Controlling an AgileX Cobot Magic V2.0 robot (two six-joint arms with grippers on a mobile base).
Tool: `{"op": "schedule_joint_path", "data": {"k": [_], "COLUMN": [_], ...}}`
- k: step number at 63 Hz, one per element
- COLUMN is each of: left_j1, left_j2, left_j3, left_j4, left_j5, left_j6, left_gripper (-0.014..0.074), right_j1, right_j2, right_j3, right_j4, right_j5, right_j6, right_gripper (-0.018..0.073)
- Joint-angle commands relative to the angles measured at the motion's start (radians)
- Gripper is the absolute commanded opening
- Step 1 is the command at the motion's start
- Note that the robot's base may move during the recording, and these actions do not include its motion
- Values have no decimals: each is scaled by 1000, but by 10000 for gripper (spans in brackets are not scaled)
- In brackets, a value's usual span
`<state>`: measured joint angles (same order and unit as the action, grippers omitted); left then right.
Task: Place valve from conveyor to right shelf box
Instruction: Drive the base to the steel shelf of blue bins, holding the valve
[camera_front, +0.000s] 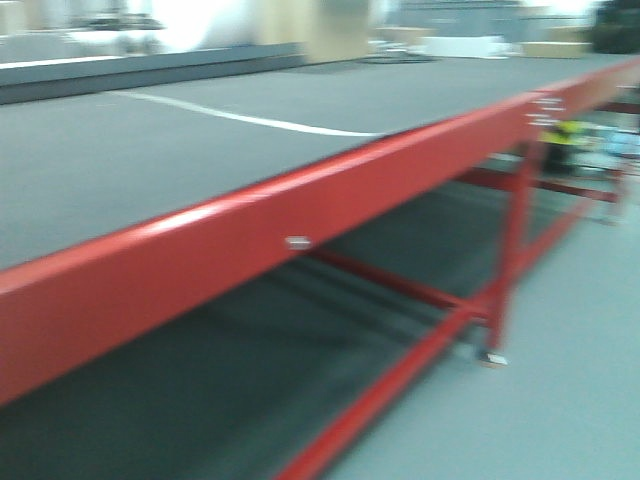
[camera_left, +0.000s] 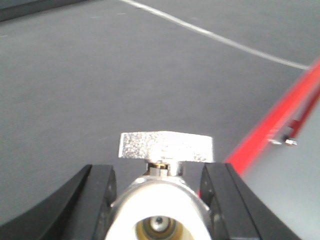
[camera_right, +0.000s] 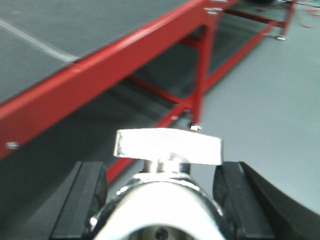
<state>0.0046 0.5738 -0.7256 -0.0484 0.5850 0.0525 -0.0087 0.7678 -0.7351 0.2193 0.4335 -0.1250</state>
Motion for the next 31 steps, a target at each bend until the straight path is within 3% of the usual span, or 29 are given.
{"op": "schedule_joint_path", "data": {"k": [1, 31], "left_j1": [-5, -5], "left_j2": [-6, -6], "left_j3": [-5, -5], "left_j4": [-9, -9], "left_j5": [-53, -53], "left_j6": [-2, -2], "left_gripper": [-111, -111], "right_j1": [-5, -5], "right_j2": [-12, -12], "right_j3": [-9, -9], "right_j4": [4, 4], "right_j5": [-76, -76], "right_j6": [-6, -6], "right_gripper": [-163, -163]}}
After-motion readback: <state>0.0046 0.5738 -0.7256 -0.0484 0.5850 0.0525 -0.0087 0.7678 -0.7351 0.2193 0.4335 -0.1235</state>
